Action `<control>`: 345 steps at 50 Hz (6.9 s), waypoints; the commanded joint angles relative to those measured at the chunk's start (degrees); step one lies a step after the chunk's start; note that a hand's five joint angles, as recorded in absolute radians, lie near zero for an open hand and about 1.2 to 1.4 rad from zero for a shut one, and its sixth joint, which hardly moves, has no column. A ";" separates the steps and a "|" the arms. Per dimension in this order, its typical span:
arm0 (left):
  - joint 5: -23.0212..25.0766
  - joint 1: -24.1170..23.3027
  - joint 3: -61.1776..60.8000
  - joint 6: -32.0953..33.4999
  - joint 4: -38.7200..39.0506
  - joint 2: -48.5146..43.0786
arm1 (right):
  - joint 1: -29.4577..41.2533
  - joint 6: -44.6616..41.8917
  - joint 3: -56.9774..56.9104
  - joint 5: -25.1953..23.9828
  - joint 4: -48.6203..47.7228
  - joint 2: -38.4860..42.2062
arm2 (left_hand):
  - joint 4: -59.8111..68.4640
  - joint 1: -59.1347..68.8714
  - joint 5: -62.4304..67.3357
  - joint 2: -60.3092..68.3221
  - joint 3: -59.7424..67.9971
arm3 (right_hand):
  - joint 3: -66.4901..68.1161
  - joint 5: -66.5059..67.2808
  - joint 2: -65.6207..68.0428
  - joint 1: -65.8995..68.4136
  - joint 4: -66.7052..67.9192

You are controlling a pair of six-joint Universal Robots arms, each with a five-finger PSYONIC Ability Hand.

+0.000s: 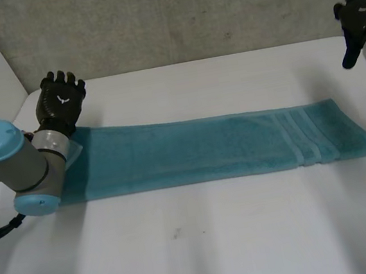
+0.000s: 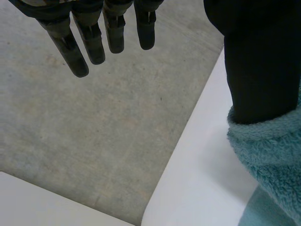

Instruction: Fold the laundry

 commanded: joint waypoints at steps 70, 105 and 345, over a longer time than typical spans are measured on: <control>6.80 4.75 -22.16 -18.97 -9.58 20.31 | -3.63 2.55 23.43 -13.33 5.86 -12.64 | 0.18 -0.19 0.30 0.15 -0.09 | -2.37 -4.13 -2.65 -2.02 -3.39; 4.25 11.34 -16.46 -10.42 -11.49 8.43 | -4.69 1.93 31.08 -16.85 4.02 -12.90 | 0.68 0.32 0.81 0.66 0.42 | -2.37 -4.13 -2.65 -2.02 -3.39; -12.09 -12.84 -26.48 -22.31 -13.61 22.94 | 7.61 26.29 31.17 -12.37 -3.45 -3.75 | -2.17 -2.54 -2.05 -2.20 -2.44 | 67.63 65.87 67.35 67.98 66.61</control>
